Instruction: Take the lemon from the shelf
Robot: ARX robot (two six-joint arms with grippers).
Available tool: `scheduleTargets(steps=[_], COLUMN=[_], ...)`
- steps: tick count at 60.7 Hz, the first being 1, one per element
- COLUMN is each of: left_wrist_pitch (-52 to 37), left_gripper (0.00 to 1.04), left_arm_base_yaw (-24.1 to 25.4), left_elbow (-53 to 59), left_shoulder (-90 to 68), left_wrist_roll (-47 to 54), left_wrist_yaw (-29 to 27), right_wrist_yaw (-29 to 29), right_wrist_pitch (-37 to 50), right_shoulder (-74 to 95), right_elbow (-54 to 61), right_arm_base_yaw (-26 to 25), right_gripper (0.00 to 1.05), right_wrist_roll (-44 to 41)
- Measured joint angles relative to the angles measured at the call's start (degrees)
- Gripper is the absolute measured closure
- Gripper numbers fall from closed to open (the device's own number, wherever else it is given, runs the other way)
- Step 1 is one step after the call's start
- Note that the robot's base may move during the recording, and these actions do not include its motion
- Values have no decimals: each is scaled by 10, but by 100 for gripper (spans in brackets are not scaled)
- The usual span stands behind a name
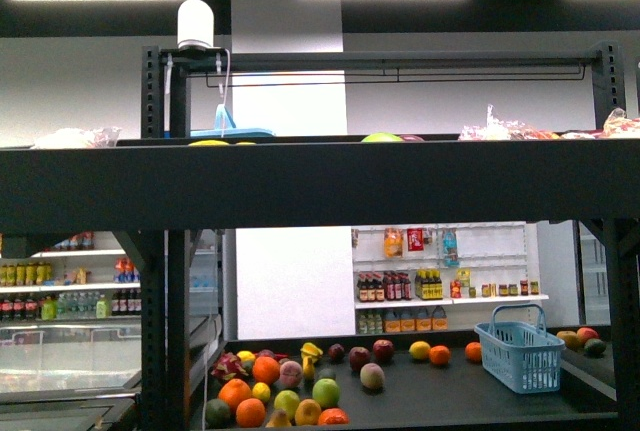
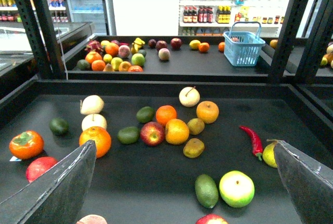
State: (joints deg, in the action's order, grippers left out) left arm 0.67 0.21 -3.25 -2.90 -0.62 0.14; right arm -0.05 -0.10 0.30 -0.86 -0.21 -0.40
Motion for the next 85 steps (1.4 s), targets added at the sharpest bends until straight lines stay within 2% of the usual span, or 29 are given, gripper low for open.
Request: scheduleTargets(steps=[24,31,49,53,85], left_wrist_pitch=[-3,-3,-3,-3,-3], left_gripper=[102,72,16,6,8], left_arm_base_yaw=[0,0,0,0,0], left_elbow=[25,25,25,25,25], left_shoulder=[26,26,26,26,26], left_wrist_roll=[0,0,0,1,1], left_wrist_yaw=[0,0,0,0,0], right_wrist_yaw=[0,0,0,0,0], right_wrist_pitch=[0,0,0,0,0], right_shoulder=[0,0,0,0,0], right_elbow=[0,0,0,0,0], right_arm_base_yaw=[0,0,0,0,0], right_gripper=[2,2,2,2,2], right_wrist_roll=[0,0,0,0,0])
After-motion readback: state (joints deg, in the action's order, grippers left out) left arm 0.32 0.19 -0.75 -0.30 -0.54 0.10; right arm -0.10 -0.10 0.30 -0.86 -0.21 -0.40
